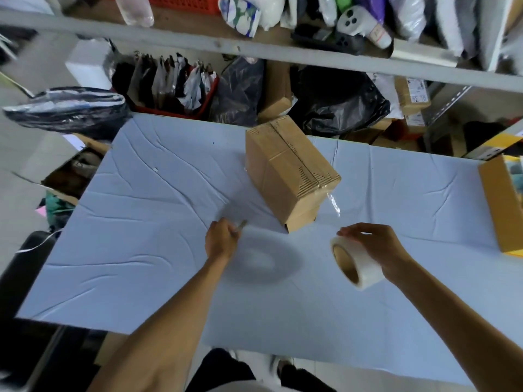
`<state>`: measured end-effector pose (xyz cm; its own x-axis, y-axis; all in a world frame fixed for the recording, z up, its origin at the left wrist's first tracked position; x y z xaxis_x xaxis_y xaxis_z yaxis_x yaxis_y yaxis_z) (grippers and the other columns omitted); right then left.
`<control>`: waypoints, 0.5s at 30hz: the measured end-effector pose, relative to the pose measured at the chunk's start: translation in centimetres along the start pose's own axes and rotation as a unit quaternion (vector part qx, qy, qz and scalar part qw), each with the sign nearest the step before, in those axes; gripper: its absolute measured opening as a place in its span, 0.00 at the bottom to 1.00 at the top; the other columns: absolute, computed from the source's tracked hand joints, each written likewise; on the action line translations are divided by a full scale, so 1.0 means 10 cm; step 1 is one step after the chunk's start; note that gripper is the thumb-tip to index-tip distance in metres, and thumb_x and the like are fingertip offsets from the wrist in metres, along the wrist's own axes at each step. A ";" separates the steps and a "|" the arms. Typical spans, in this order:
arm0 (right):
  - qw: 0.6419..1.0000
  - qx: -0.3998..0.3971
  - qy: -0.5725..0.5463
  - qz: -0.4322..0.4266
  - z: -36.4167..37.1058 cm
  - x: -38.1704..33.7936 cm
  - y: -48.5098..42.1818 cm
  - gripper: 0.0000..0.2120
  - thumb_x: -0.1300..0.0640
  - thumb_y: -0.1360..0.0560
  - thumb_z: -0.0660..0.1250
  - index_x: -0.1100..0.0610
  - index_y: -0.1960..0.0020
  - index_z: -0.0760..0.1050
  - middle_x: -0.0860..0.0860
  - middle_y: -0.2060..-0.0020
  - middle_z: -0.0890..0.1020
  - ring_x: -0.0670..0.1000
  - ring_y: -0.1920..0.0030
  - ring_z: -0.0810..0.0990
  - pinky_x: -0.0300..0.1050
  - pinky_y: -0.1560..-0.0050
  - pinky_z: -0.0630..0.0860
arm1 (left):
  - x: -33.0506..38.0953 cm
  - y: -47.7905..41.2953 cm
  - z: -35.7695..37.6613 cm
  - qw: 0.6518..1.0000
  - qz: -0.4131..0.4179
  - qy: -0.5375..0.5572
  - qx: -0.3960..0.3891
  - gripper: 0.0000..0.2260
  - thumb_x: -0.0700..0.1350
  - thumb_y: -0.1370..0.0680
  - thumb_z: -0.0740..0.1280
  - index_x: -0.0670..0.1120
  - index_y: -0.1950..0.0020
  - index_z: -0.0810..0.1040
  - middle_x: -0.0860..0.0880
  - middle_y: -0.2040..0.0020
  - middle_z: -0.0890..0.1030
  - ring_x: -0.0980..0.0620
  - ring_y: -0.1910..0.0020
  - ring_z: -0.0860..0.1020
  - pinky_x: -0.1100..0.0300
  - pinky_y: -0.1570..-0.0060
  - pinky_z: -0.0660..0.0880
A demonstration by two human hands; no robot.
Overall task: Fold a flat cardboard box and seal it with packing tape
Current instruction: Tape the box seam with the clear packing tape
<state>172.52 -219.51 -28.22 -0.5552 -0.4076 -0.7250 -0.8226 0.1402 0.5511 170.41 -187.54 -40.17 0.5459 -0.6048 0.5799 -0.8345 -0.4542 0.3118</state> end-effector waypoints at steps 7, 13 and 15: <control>1.000 -0.004 -0.010 -0.001 0.00 -0.03 0.02 0.06 0.57 0.29 0.73 0.52 0.65 0.85 0.39 0.70 0.84 0.40 0.71 0.80 0.37 0.66 0.70 | 0.27 0.27 -0.03 0.995 0.049 0.019 -0.083 0.05 0.43 0.23 0.66 0.42 0.56 0.75 0.41 0.56 0.80 0.42 0.55 0.78 0.54 0.56 0.74; 0.999 -0.012 -0.035 -0.010 -0.02 -0.01 0.07 0.07 0.56 0.30 0.74 0.49 0.67 0.85 0.41 0.68 0.85 0.43 0.65 0.80 0.37 0.63 0.71 | 0.95 0.87 -0.15 0.950 0.154 0.202 -0.181 0.06 0.39 0.25 0.68 0.50 0.59 0.77 0.48 0.63 0.79 0.52 0.66 0.79 0.56 0.68 0.79; 0.999 -0.017 -0.033 -0.023 -0.03 -0.02 0.07 0.08 0.57 0.30 0.74 0.49 0.68 0.84 0.41 0.67 0.85 0.43 0.64 0.80 0.36 0.62 0.71 | 1.16 0.98 -0.23 0.934 0.179 0.246 -0.189 0.07 0.41 0.25 0.68 0.53 0.59 0.77 0.53 0.64 0.79 0.53 0.66 0.81 0.60 0.71 0.76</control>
<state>172.12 -219.59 -27.57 -0.5255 -0.3518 -0.7747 -0.8429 0.0915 0.5302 168.44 -197.52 -28.65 0.2040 -0.2569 0.9447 -0.9745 0.0384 0.2209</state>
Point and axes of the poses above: each hand's wrist, its own y-axis away from the middle knuckle, its own z-axis out of the palm, x = y × z, the point moved 4 cm from there along -y, towards the middle knuckle
